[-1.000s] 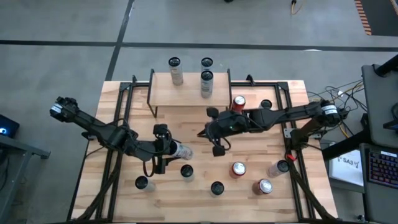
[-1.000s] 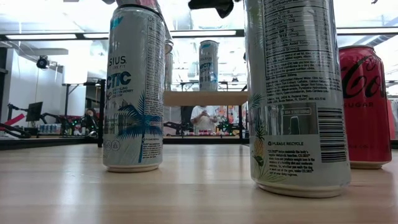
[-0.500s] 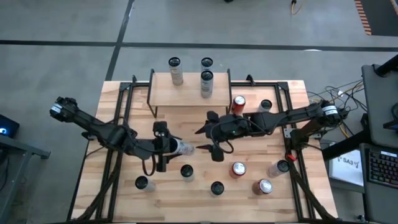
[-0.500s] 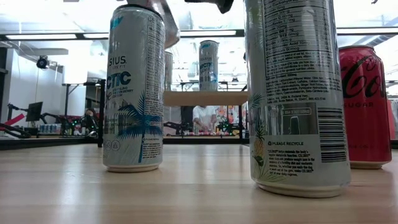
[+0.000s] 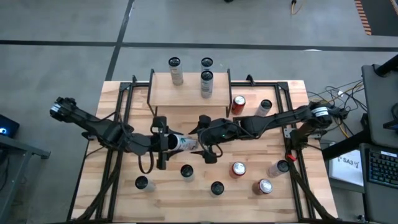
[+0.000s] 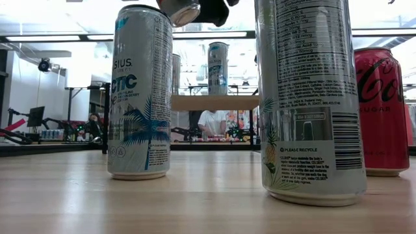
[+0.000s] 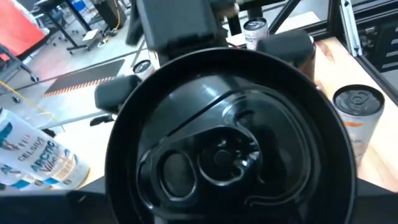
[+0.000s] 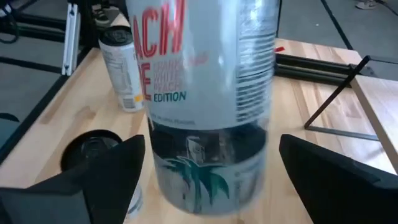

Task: Place canned beverage on shelf
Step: Put the white soda can on the shelf

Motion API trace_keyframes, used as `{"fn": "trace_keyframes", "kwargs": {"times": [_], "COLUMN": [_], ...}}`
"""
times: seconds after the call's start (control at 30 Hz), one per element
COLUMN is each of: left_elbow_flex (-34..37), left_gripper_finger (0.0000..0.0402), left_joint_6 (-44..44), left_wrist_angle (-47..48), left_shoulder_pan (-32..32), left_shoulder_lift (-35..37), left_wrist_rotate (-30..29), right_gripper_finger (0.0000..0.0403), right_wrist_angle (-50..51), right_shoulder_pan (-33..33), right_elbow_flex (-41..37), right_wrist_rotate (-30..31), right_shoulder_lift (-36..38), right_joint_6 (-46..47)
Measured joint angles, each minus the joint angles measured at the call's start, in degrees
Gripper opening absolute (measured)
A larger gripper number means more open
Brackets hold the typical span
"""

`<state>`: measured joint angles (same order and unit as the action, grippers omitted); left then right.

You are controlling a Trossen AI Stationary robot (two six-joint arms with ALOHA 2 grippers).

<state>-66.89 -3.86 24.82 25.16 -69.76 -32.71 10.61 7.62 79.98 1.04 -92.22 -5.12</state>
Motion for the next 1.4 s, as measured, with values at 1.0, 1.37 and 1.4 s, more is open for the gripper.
{"fn": "trace_keyframes", "kwargs": {"times": [1.0, 1.37, 1.4], "left_elbow_flex": [-7.9, 8.6, 11.2], "left_gripper_finger": [0.0321, 0.0310, 0.0308], "left_joint_6": [-13.4, -11.0, -11.0], "left_wrist_angle": [4.5, -34.3, -41.0], "left_shoulder_pan": [-1.5, -4.9, -5.7], "left_shoulder_lift": [2.0, 6.3, 6.1], "left_wrist_rotate": [-6.0, -8.7, -9.0], "right_gripper_finger": [0.0236, 0.0236, 0.0236], "right_wrist_angle": [6.6, -43.2, -46.2], "right_shoulder_pan": [-3.4, -4.1, -4.1], "right_elbow_flex": [-0.5, -20.7, -21.3], "right_wrist_rotate": [11.6, 21.0, 21.8], "right_shoulder_lift": [10.5, 9.7, 8.8], "right_joint_6": [-4.0, -7.6, -8.4]}}
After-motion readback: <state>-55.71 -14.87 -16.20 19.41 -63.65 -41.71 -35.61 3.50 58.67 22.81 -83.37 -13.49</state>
